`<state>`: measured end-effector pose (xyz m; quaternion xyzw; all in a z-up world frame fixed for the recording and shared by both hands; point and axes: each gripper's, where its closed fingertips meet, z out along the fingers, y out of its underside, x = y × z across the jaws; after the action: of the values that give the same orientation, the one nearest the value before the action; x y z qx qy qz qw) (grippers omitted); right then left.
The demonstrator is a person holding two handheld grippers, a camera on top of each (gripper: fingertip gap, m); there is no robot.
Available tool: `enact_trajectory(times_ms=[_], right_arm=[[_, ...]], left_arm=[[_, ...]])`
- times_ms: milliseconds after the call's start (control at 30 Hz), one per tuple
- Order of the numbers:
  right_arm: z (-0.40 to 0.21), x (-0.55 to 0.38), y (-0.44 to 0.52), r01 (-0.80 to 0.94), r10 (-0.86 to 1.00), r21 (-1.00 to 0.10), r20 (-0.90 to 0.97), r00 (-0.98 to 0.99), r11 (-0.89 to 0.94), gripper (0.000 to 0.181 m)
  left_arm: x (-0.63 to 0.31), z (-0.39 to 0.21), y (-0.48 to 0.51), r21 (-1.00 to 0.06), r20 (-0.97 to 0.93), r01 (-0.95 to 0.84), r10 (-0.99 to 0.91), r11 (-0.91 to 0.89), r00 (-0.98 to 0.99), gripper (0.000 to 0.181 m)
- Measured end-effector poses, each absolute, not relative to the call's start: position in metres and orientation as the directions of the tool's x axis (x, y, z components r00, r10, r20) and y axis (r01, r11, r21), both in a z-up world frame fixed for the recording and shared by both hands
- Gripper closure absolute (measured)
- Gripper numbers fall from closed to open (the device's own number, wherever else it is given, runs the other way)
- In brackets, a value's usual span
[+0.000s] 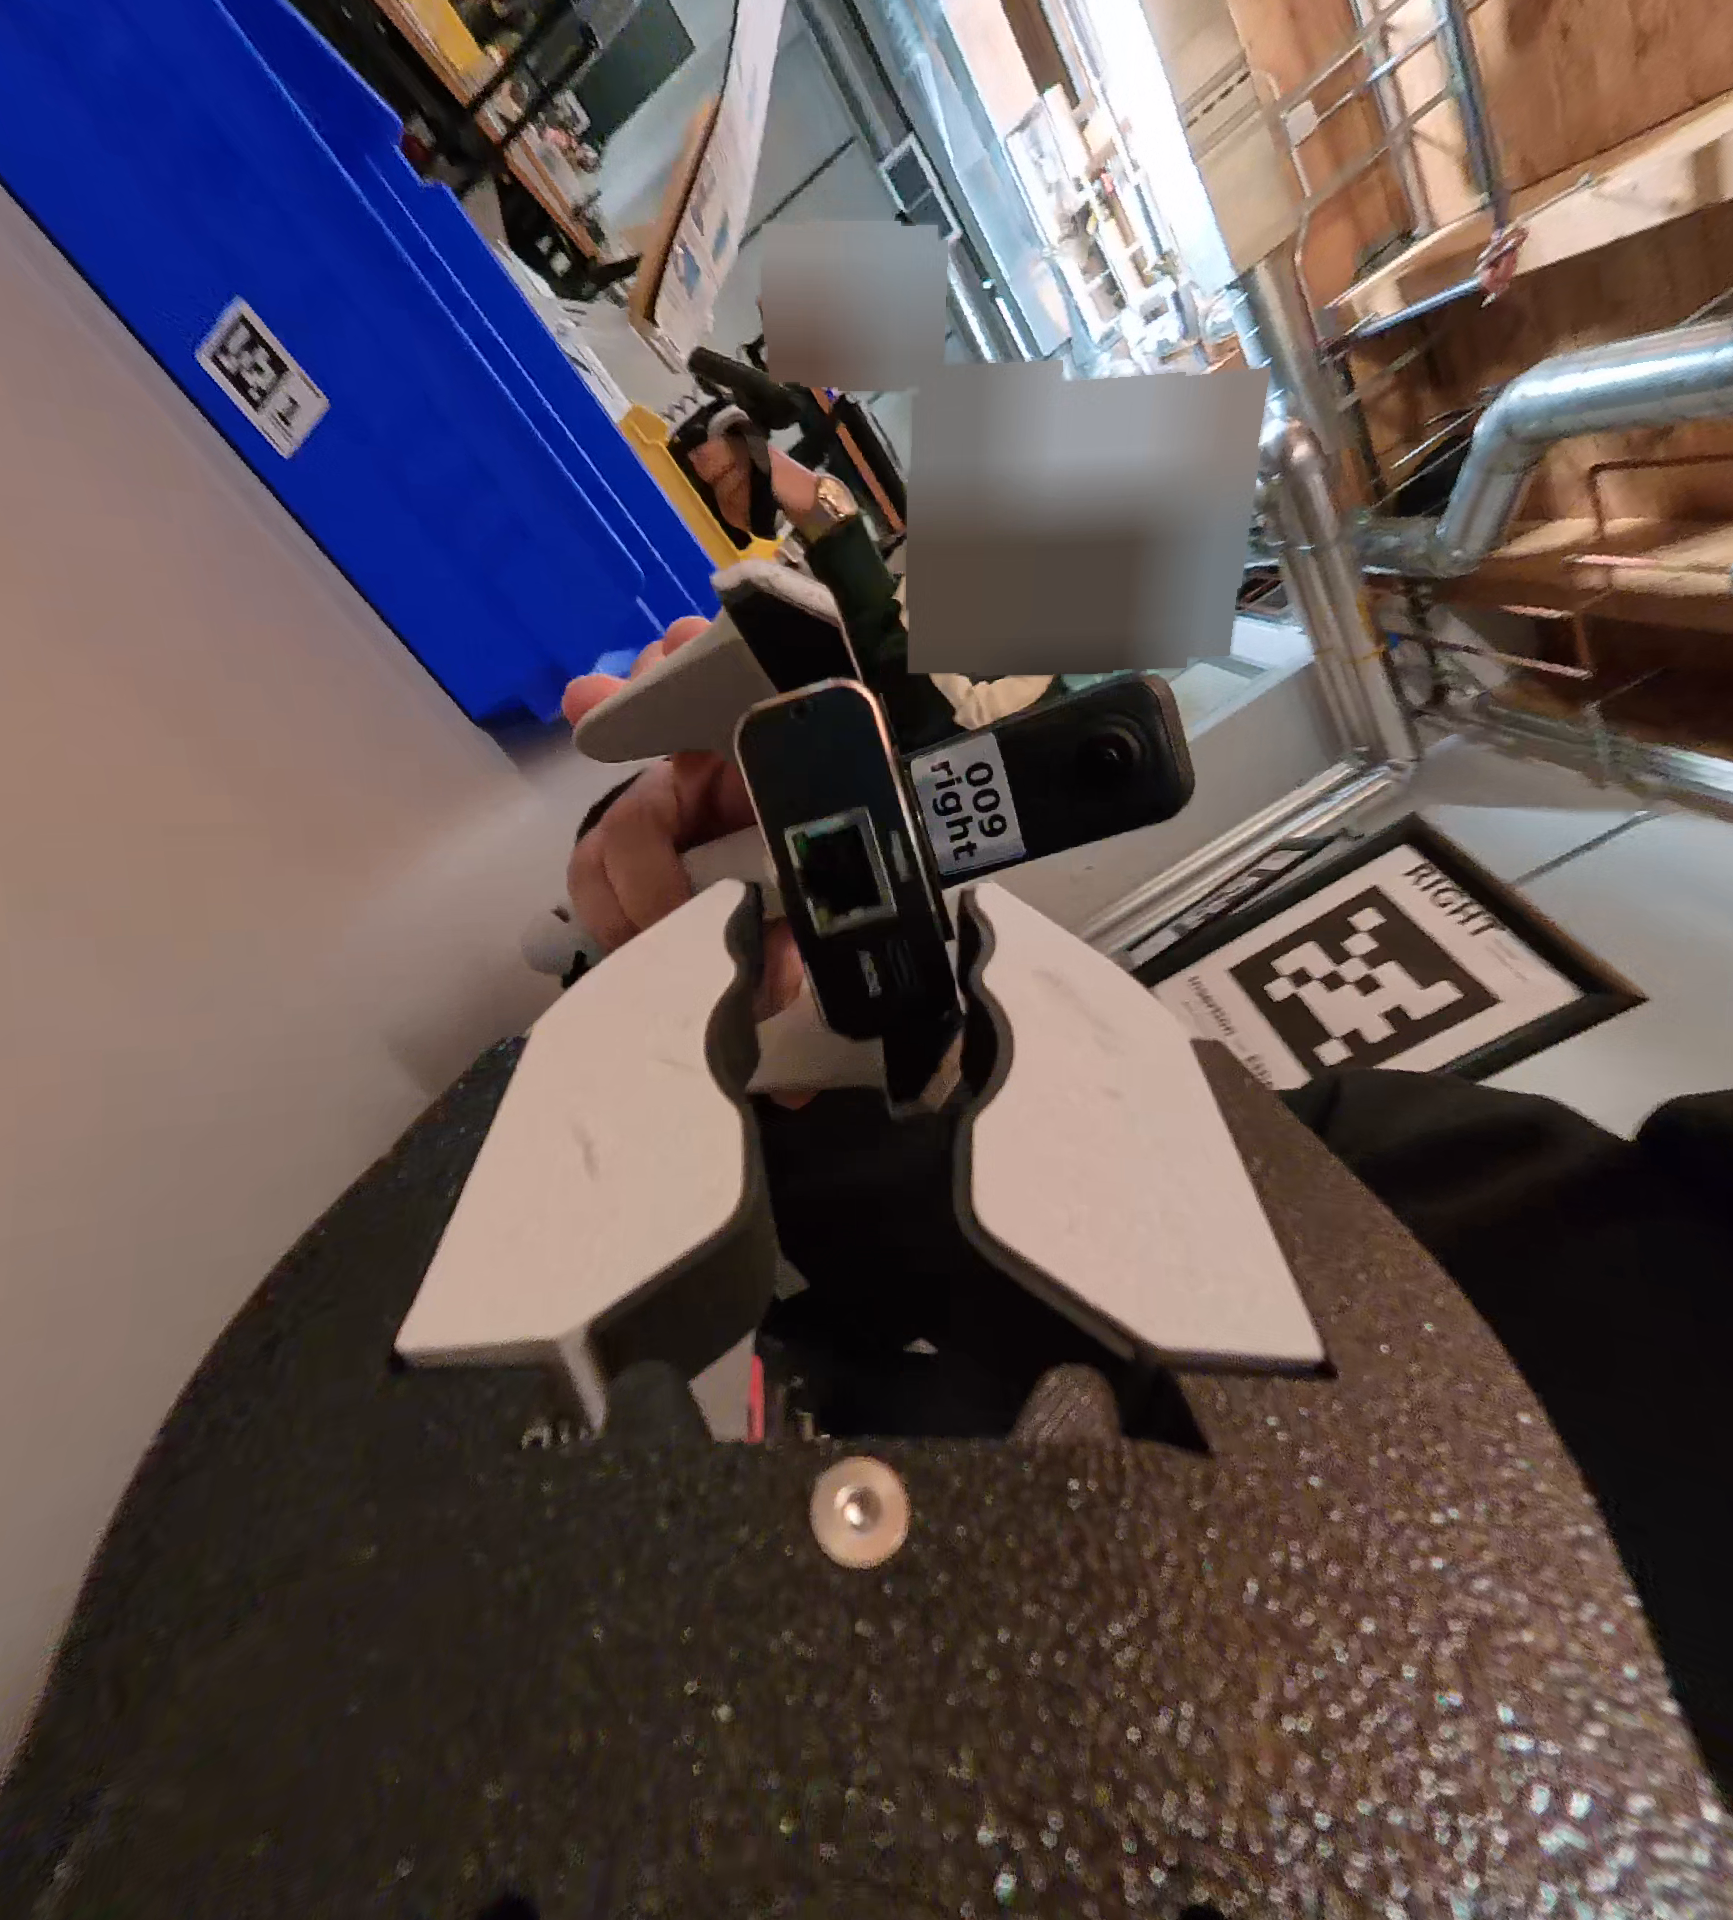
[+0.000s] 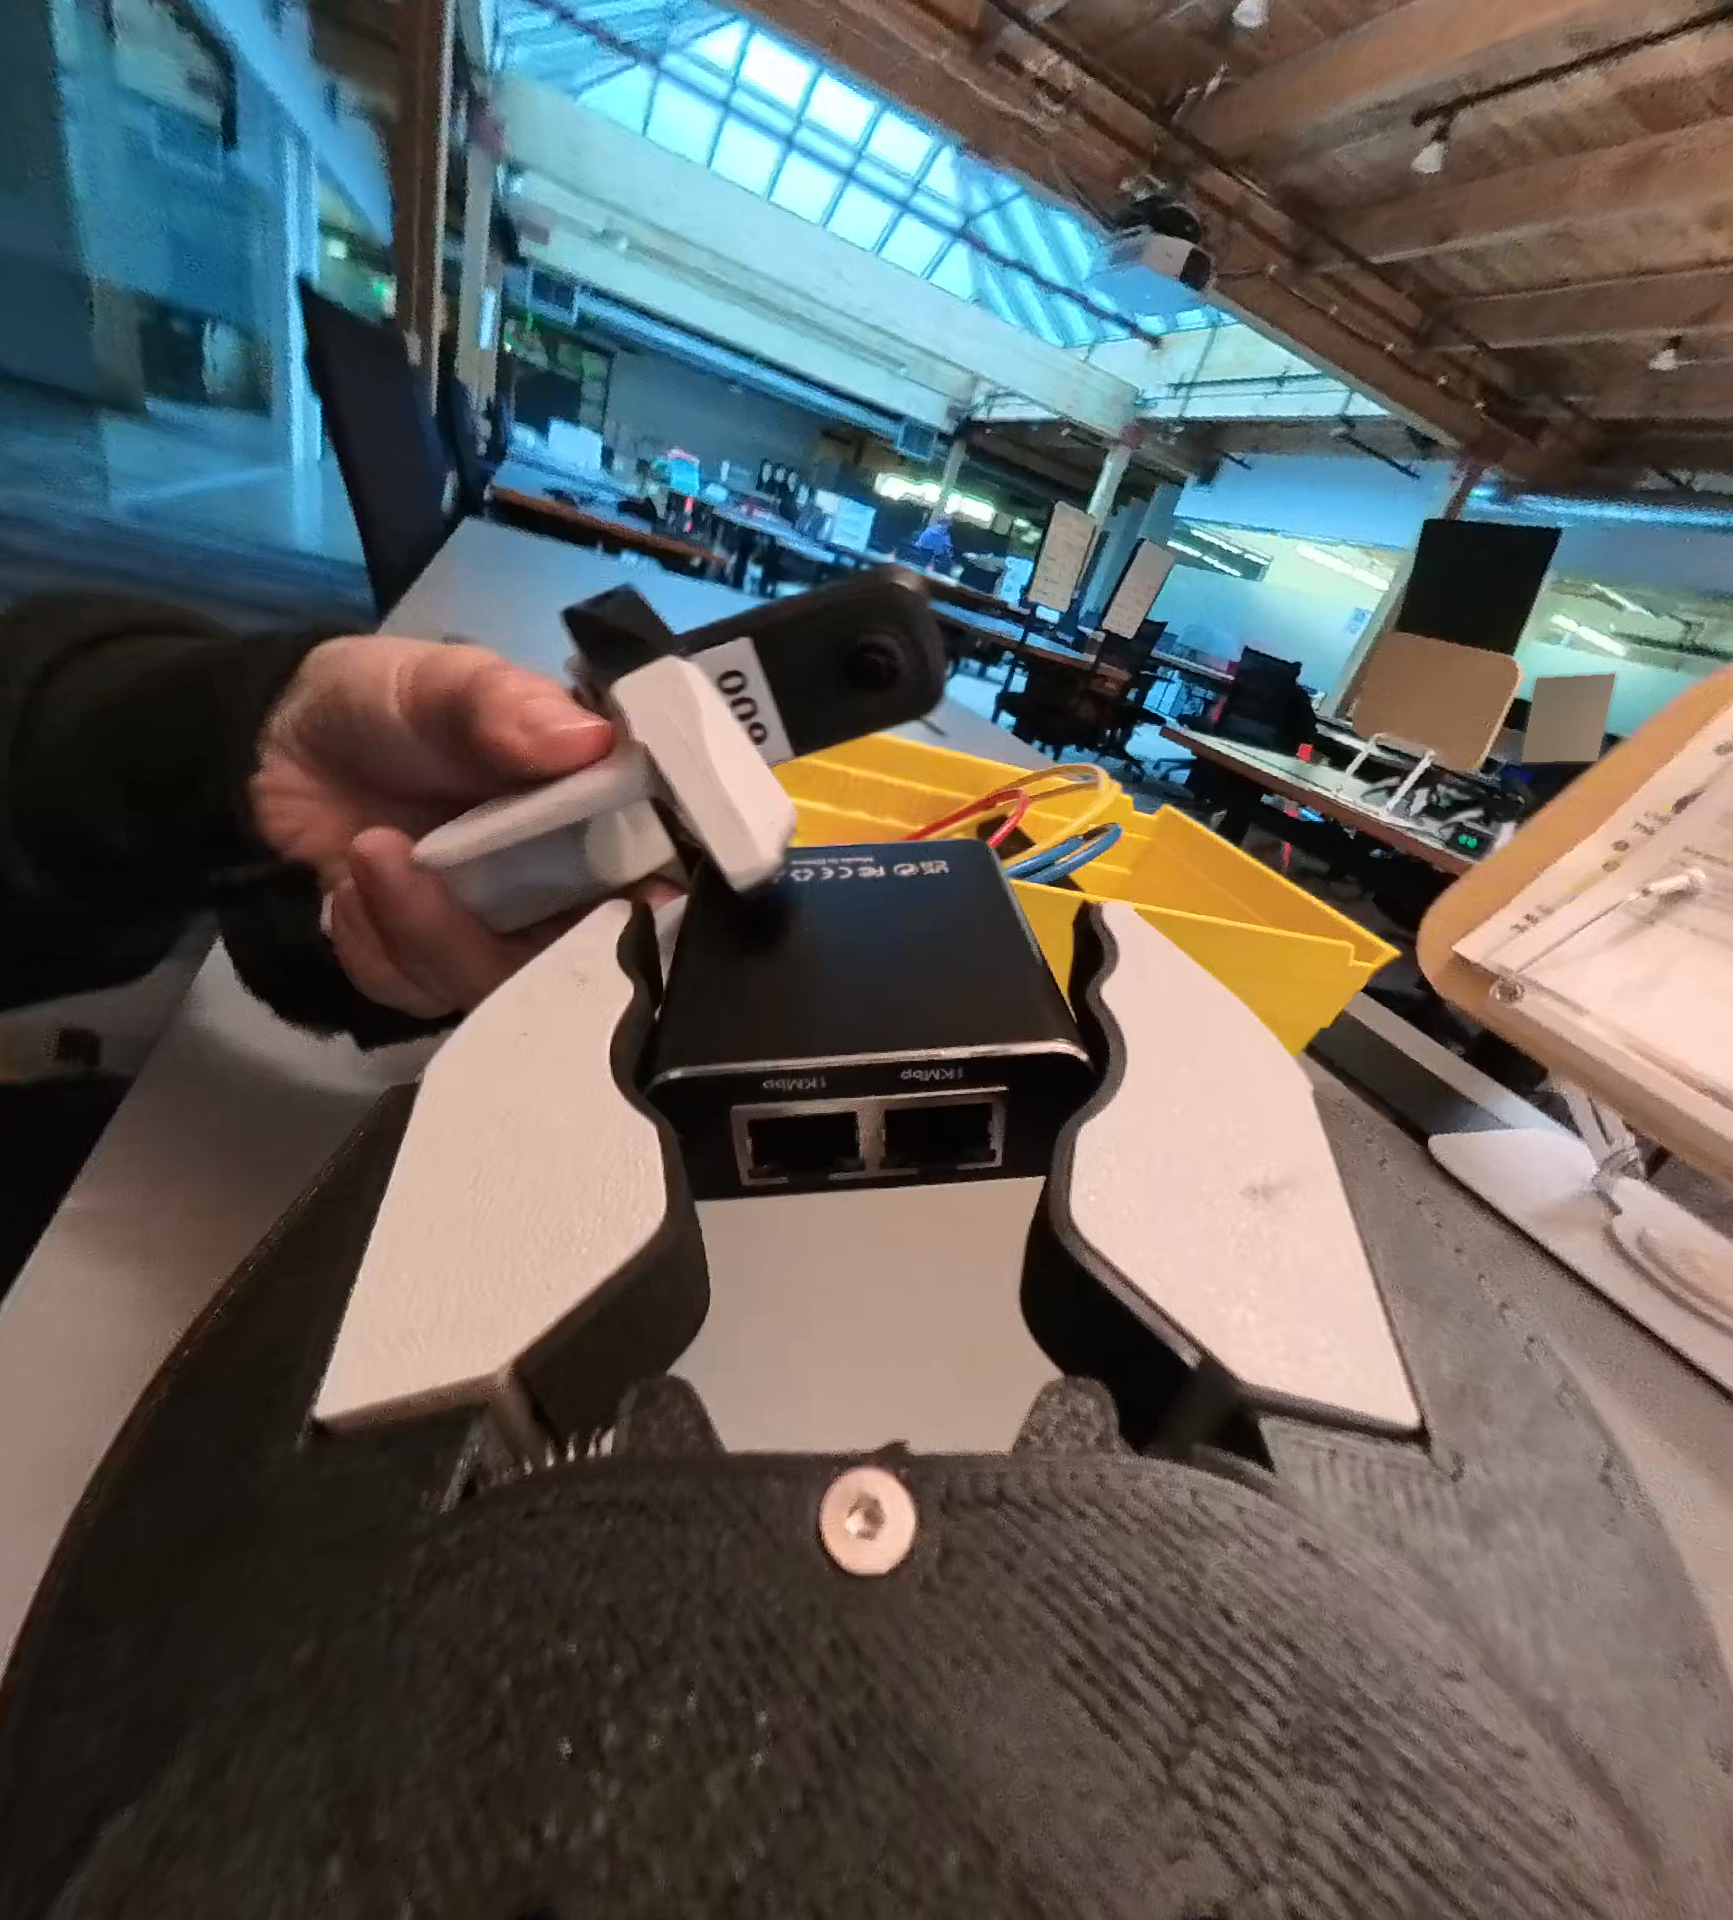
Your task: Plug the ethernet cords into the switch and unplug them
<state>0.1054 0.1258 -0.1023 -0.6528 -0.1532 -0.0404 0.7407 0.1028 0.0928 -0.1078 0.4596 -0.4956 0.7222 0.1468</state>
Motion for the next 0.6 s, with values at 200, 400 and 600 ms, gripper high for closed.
enact_trajectory(times_ms=[200,400,600], right_arm=[[-0.099,0.136,0.111,0.001,0.142,-0.968,0.037,0.989,0.25,0.104],[-0.106,0.147,0.109,-0.039,0.128,-0.965,-0.005,0.992,0.26,0.104],[-0.114,0.143,0.112,-0.018,0.139,-0.974,0.015,0.99,0.228,0.104]], left_arm=[[0.107,-0.095,0.112,-0.8,0.6,-0.469,-0.521,-0.375,-0.607,0.14],[0.113,-0.106,0.23,-0.929,0.204,-0.351,-0.95,-0.113,-0.234,0.142],[0.119,-0.155,0.354,-0.82,0.158,-0.539,-0.981,-0.192,0.109,0.14]])
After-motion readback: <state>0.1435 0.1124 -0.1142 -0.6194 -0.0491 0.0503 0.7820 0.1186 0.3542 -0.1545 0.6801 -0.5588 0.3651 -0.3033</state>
